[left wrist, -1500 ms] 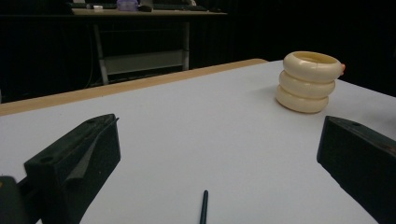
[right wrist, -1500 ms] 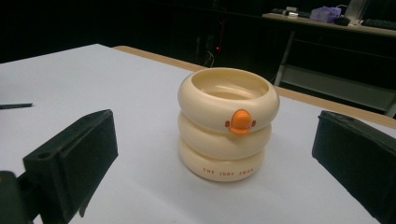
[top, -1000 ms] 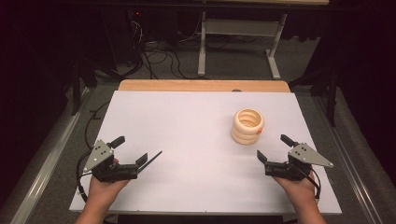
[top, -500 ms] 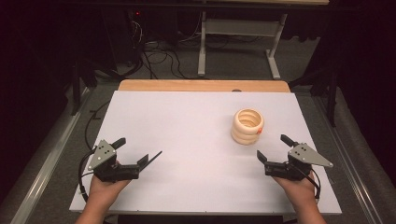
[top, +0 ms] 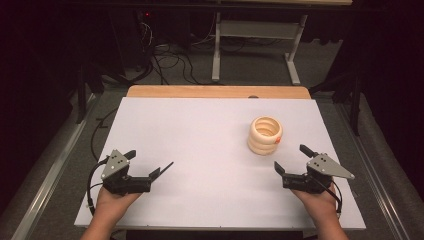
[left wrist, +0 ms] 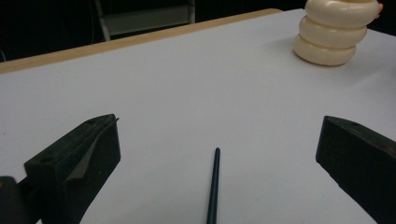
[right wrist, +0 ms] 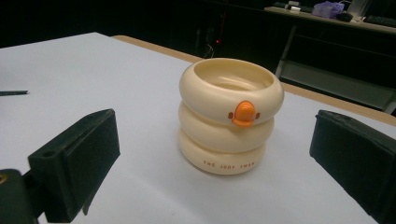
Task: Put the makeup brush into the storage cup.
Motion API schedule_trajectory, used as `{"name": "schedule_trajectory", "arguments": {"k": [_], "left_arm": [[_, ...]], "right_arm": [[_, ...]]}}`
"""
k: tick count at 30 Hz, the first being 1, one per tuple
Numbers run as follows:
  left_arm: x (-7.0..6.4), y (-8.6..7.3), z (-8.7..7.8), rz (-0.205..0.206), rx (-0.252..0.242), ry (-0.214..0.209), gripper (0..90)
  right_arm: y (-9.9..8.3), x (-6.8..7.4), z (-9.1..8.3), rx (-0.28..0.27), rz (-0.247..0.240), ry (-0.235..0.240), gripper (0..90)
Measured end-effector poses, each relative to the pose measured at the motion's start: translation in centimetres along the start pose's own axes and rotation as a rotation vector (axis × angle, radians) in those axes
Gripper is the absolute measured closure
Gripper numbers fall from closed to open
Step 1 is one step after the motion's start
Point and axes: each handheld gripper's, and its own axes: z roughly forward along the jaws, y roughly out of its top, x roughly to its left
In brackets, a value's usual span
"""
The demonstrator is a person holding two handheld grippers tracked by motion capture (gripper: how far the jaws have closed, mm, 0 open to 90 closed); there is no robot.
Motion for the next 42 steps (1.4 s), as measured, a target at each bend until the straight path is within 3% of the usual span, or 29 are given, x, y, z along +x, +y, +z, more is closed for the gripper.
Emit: {"name": "schedule_trajectory", "arguments": {"k": [13, 31, 42], "left_arm": [[0.2, -0.3, 0.6, 0.009, 0.087, 0.021, 0.5], [0.4, -0.7, 1.3, -0.019, 0.206, -0.025, 1.8], [0.4, -1.1, 2.0, -0.014, 0.299, -0.018, 1.8]], "right_arm": [[-0.1, 0.2, 0.2, 0.009, -0.009, -0.001, 3.1], [-0.4, 0.7, 0.5, 0.027, -0.017, 0.019, 3.1], [-0.4, 0.5, 0.3, 0.017, -0.01, 0.001, 3.1]]}}
